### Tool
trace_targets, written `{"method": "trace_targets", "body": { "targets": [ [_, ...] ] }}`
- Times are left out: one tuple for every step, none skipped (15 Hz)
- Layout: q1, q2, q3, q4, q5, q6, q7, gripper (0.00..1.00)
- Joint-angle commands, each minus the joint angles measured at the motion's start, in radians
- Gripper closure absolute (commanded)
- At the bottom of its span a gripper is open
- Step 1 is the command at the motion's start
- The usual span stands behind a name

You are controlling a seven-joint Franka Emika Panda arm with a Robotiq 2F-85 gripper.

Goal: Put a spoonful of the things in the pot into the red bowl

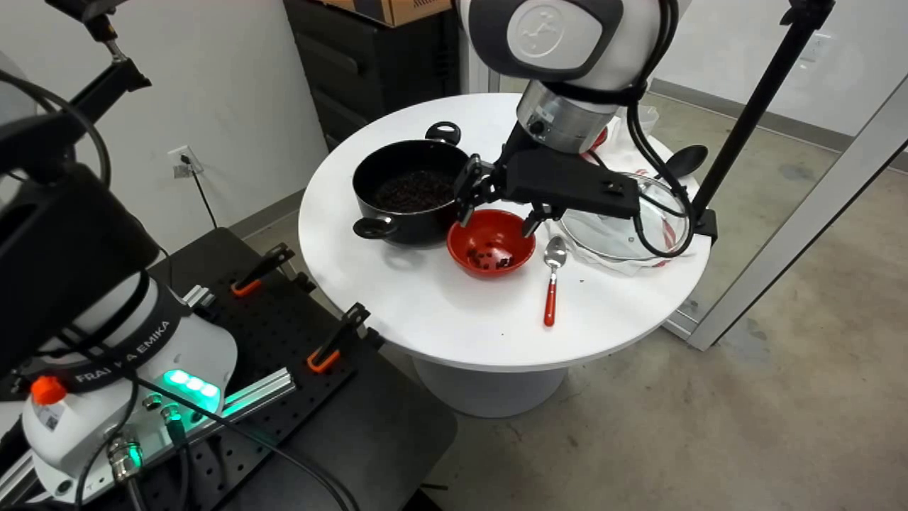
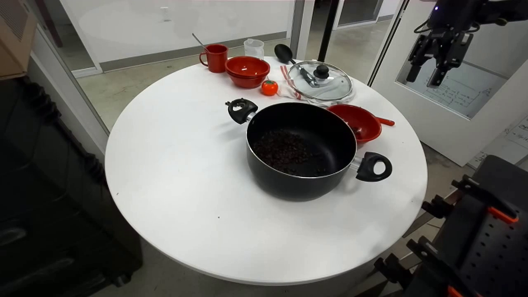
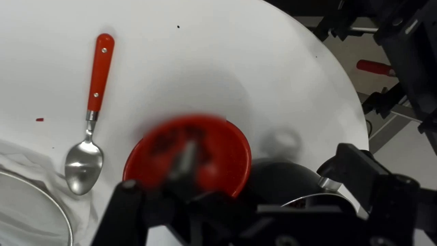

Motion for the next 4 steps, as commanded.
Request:
{"method": "trace_targets", "body": {
  "targets": [
    [0.07,0.0,-0.066,0.001,0.018,-0.004,-0.013,0.0],
    [0.073,0.0,-0.064,0.001,0.018,-0.003,-0.013,0.0],
    [0.073,0.0,-0.063,0.0,0.018,-0.002,-0.013,0.0],
    [0.073,0.0,-0.063,0.0,0.018,-0.002,-0.013,0.0]
  ]
}}
